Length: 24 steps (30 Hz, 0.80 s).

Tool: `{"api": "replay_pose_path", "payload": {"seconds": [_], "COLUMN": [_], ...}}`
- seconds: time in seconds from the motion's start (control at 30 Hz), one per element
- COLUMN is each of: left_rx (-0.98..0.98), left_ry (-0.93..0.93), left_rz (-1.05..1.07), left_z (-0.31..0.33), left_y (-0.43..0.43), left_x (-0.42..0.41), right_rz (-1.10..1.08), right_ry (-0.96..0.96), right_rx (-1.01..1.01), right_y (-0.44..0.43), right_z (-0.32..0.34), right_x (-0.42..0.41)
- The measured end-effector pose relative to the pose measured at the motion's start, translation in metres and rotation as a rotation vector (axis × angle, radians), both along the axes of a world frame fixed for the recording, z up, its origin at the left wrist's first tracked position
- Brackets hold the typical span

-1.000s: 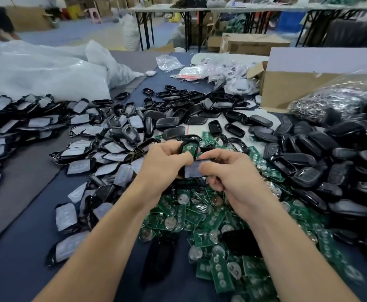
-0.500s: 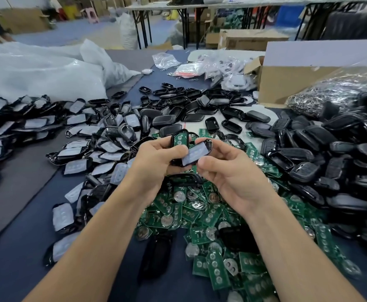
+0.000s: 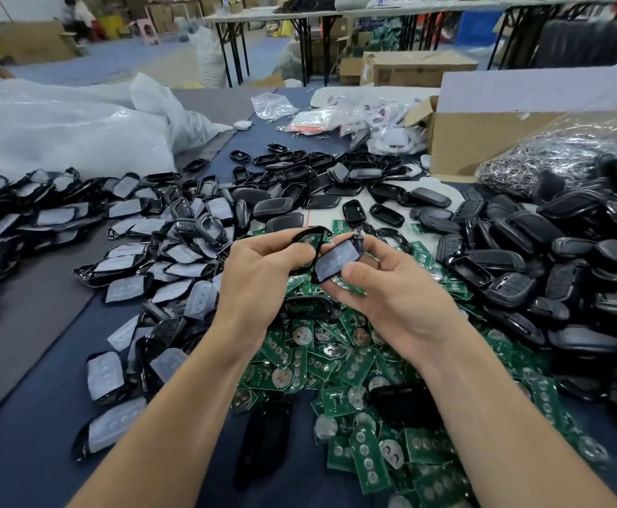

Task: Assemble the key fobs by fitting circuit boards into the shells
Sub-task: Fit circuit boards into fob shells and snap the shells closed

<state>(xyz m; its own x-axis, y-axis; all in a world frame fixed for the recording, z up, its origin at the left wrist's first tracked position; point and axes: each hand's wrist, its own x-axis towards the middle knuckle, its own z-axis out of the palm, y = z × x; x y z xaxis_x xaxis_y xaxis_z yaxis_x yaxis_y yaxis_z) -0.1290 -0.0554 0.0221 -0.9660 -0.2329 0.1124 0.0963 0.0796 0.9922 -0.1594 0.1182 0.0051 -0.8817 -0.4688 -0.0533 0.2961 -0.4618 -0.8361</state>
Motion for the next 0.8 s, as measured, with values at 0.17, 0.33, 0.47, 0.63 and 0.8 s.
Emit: {"api": "replay_pose_path", "payload": {"seconds": [0.17, 0.33, 0.47, 0.63, 0.8], "left_rx": [-0.055, -0.119, -0.109, -0.08, -0.064], "left_ry": [0.031, 0.026, 0.003, -0.018, -0.018], "left_rz": [0.066, 0.053, 0.104, 0.117, 0.108], "left_z": [0.0, 0.001, 0.003, 0.005, 0.004], "left_y": [0.002, 0.002, 0.002, 0.005, 0.004], "left_x": [-0.001, 0.001, 0.001, 0.002, 0.001], "right_rz": [-0.056, -0.164, -0.2, -0.23, -0.225], "right_ry": [0.064, 0.149, 0.188, 0.165, 0.115], "right_rx": [0.113, 0.282, 0.351, 0.352, 0.297], "right_y": [-0.004, -0.011, -0.013, -0.013, -0.011], "right_z": [0.0, 0.002, 0.004, 0.004, 0.005], "right_x": [0.002, 0.008, 0.011, 0.012, 0.011]}}
